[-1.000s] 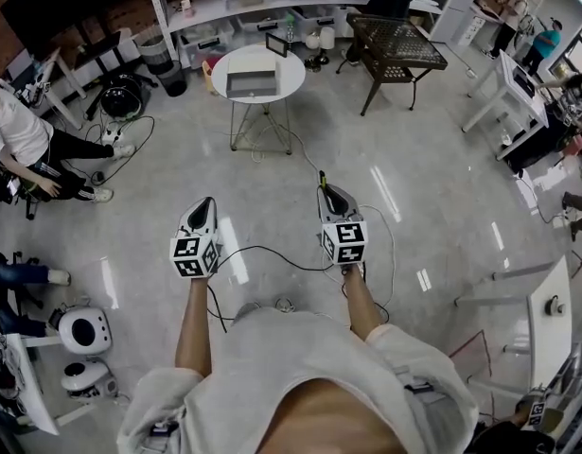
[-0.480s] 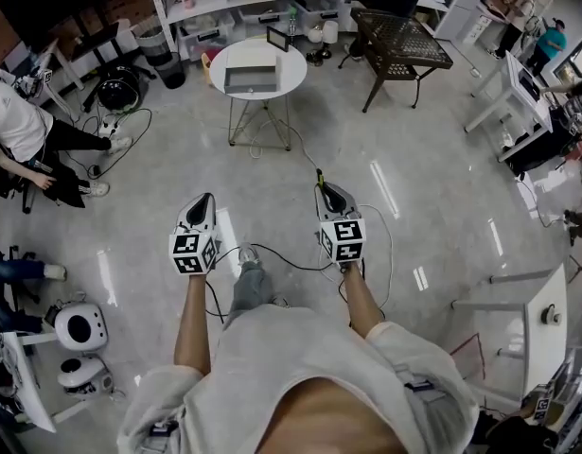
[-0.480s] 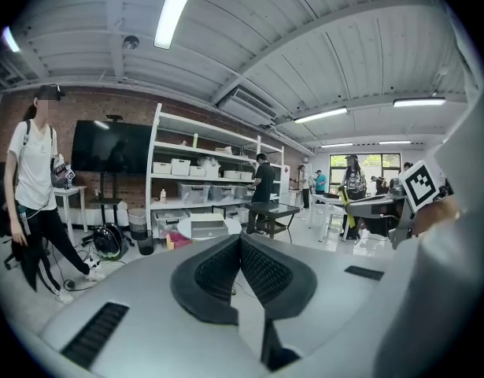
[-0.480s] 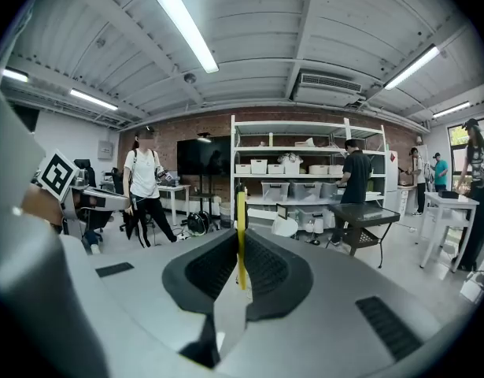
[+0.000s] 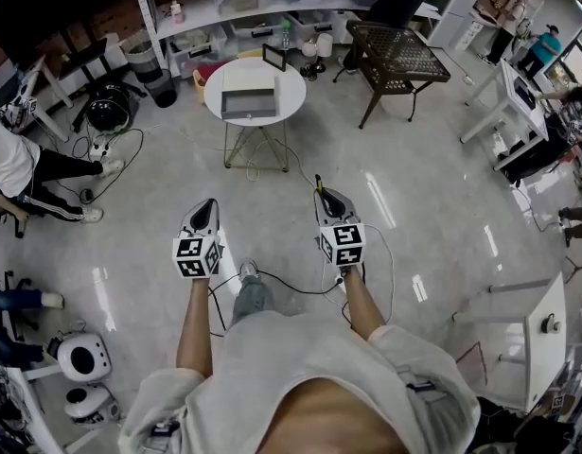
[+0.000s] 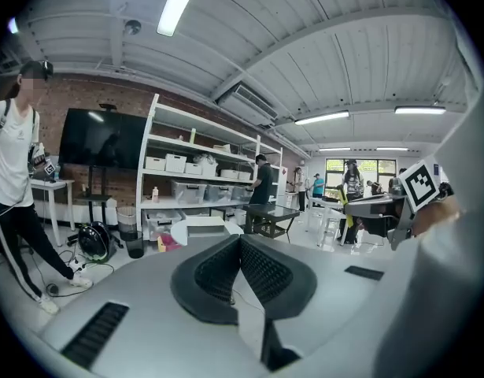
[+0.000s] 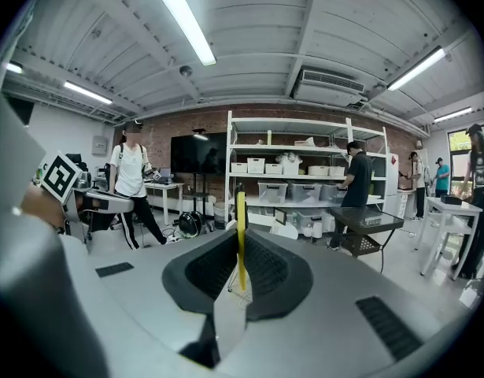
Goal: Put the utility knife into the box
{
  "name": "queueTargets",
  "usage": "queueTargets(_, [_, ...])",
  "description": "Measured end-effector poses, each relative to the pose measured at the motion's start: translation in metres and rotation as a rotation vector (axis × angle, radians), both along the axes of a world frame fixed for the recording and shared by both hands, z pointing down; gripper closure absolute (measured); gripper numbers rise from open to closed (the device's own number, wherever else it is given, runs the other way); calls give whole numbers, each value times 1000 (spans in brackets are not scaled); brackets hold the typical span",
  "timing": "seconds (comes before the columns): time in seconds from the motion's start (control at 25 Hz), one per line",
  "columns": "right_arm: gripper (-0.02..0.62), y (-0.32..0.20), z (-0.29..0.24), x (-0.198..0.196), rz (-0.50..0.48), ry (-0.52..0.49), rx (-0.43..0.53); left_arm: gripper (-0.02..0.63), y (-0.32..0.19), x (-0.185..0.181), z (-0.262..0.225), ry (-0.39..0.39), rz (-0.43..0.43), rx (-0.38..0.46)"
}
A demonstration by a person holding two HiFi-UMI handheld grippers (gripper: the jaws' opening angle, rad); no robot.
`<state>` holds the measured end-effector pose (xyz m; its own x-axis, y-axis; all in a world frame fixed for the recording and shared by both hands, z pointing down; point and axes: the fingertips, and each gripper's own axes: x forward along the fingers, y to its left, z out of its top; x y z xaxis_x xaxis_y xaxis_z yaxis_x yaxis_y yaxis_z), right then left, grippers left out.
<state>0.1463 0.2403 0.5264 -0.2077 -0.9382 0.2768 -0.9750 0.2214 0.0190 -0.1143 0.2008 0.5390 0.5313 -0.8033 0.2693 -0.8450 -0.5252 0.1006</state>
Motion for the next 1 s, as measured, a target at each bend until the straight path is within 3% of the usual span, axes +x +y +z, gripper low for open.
queueTargets(0.56, [546, -172, -21, -27, 54, 39, 7, 586, -182, -27, -8, 40, 52, -11])
queueTargets(1.0, [546, -226, -1, -27, 104, 43, -29, 586, -252, -23, 8, 36, 111, -35])
